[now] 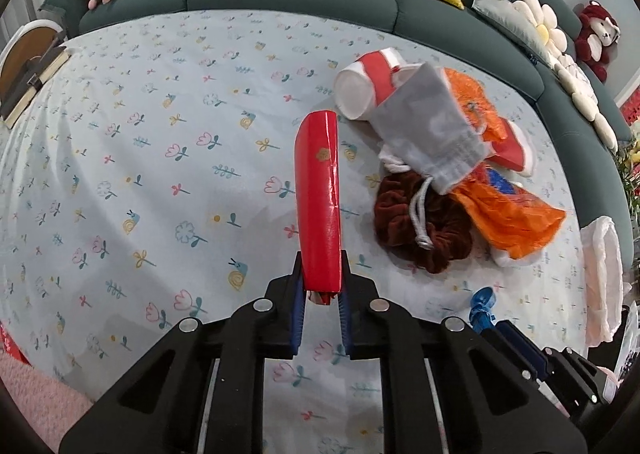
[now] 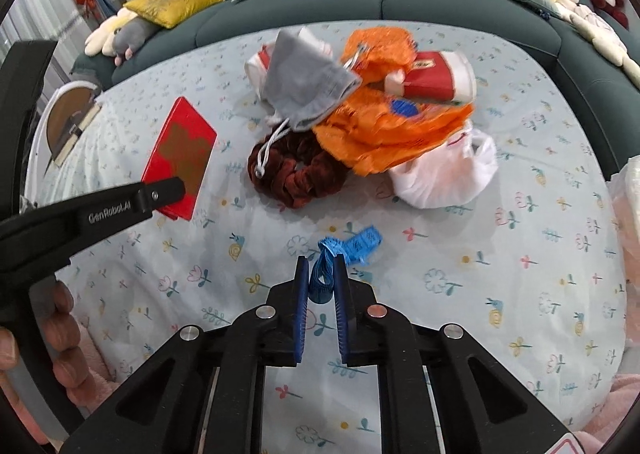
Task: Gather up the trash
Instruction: 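Grasp the red card box with the left tool while the right tool grasps the blue twist tie, then carry the box and tie over the bin and open both tools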
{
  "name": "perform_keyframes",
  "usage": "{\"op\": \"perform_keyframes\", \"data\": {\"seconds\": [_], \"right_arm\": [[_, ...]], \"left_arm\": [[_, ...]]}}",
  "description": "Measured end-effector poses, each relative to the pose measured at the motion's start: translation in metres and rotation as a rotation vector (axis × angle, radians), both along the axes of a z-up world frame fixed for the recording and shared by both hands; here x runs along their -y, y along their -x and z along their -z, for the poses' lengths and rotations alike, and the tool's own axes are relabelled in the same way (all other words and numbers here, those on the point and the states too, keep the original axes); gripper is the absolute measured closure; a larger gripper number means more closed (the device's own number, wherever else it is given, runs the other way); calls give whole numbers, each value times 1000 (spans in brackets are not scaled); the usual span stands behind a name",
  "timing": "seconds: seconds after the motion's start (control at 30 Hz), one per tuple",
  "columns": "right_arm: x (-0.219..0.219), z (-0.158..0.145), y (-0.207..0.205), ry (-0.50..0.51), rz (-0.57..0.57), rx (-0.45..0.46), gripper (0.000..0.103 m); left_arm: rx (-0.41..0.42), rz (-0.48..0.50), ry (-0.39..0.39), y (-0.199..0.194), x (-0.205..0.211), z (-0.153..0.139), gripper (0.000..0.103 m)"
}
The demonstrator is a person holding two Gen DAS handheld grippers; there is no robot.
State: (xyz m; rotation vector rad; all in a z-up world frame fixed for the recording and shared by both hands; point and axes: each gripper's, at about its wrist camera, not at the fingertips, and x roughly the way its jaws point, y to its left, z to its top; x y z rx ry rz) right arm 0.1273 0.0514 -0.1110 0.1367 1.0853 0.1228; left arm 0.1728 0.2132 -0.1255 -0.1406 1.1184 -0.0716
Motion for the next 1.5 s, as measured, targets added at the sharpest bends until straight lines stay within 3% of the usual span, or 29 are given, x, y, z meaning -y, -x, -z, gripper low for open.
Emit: {"op": "perform_keyframes", "data": {"seconds": [0.37,0.63,1.5], "right_arm": [[38,-38,24,-29,60,91,92],[88,-60,45,-42,138,155,92],[301,-83,94,-27,468,258,92]], "left_arm": [[66,81,11,31,58,-43,89],[92,179,18,49,117,-65,89],[121,558,14,77,341,-81,89]]}}
